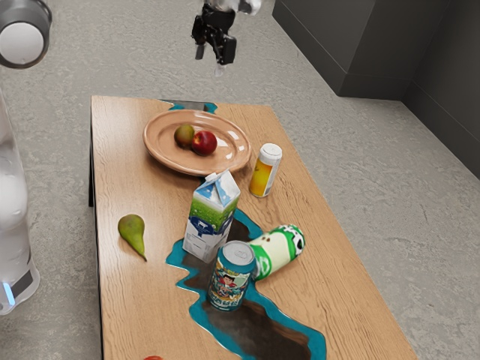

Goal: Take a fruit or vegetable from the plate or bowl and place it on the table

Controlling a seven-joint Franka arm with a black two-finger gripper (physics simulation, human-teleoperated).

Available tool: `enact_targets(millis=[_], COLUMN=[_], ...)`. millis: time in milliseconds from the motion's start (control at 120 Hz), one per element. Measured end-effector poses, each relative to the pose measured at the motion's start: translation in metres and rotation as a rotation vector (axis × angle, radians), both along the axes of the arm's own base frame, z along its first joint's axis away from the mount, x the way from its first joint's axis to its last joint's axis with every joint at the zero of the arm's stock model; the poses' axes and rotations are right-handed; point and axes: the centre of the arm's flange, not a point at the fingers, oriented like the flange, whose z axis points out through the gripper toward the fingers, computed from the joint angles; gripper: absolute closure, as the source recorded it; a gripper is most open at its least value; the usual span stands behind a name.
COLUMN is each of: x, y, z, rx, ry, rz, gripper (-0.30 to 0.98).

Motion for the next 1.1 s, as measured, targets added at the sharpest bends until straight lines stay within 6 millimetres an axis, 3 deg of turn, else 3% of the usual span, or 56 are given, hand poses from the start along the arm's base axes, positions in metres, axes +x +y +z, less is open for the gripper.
enact_targets(millis=[83, 200, 425, 733, 1100], x=[-0.012, -0.013, -0.025, -0.036, -0.035], y=[-0.014, -0.015, 0.000, 0.017, 0.024], z=[-0.031, -0.072, -0.111, -0.133, -0.136], rx=[0.007, 0.020, 0.046, 0.067, 0.073], ry=[-0.015, -0.025, -0.062, -0.096, -0.124], rz=[-0.064, -0.125, -0.182, -0.229, -0.168], gripper=[0.00, 0.00, 0.00, 0.00, 0.00])
